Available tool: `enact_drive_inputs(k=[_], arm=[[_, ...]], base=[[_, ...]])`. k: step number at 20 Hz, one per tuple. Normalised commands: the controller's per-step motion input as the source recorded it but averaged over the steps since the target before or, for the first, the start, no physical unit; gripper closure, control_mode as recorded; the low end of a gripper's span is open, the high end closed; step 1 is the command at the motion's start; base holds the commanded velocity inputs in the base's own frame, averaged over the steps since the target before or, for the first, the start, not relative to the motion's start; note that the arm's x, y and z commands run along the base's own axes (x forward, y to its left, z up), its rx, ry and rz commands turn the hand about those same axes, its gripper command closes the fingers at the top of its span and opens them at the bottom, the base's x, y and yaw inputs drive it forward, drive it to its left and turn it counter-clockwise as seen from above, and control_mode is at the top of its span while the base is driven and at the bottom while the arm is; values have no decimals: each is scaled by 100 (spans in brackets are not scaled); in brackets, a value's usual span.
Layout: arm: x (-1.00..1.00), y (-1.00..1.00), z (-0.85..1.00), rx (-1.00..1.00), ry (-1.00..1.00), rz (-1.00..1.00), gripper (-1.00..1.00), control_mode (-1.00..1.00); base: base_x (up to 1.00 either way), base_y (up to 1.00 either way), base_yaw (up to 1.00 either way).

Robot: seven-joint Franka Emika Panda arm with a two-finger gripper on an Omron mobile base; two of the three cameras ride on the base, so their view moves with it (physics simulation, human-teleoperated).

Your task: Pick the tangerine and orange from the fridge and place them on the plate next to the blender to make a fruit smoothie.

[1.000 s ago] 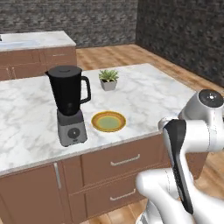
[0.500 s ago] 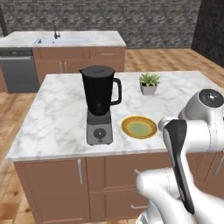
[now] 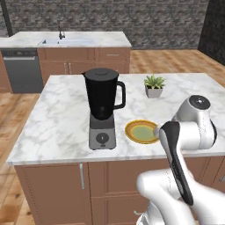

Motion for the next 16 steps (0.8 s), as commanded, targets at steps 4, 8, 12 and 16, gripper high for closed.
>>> enact_drive_inputs(k=[4, 8, 12, 16], arm=[[74, -2, -36, 0, 7, 9, 100, -100], [63, -11, -34, 0, 3, 10, 100, -100], [54, -15, -29, 0, 4, 8, 100, -100], [45, -13, -33, 0, 12, 6, 100, -100]], base=[[0, 0, 0], [0, 0, 0], [0, 0, 0], [0, 0, 0]])
